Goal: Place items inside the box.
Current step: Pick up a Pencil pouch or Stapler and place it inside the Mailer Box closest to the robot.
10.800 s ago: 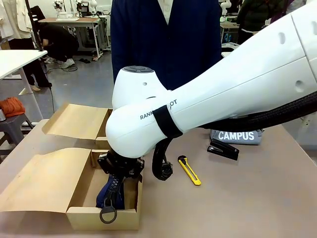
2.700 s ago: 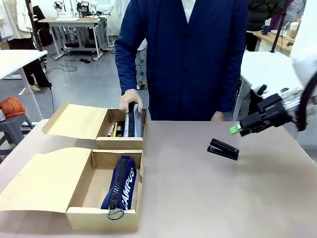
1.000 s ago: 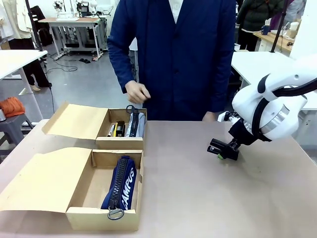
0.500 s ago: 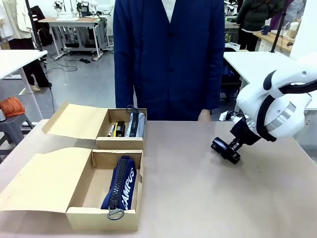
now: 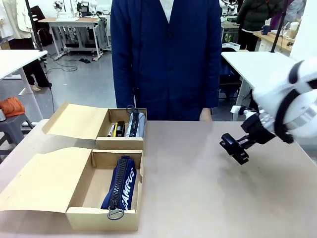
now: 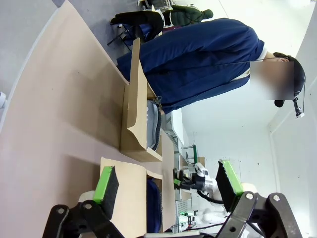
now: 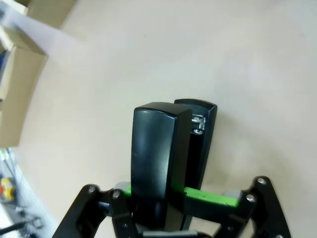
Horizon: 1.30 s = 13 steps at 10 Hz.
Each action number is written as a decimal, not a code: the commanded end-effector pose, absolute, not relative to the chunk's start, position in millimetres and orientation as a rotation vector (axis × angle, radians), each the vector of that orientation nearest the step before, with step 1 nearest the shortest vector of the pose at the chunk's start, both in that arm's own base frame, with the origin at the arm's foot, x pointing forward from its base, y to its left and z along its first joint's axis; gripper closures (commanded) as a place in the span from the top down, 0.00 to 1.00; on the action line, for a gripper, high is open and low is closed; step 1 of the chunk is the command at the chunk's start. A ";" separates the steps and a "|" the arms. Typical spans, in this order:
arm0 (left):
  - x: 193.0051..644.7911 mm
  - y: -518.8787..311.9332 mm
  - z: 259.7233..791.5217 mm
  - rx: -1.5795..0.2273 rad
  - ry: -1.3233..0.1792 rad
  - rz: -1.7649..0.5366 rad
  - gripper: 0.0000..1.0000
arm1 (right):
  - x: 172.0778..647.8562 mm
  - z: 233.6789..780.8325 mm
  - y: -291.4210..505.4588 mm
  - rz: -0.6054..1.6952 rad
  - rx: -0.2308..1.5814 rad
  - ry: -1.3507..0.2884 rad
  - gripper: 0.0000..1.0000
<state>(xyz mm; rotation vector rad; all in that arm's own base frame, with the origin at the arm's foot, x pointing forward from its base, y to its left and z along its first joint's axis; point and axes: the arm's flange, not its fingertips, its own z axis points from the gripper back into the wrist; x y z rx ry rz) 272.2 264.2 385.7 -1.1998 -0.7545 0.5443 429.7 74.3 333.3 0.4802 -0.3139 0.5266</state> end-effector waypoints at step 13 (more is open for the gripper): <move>267.8 263.6 385.3 -1.203 -0.760 0.521 1.00 | 304.6 392.7 290.0 0.347 0.775 -0.216 0.21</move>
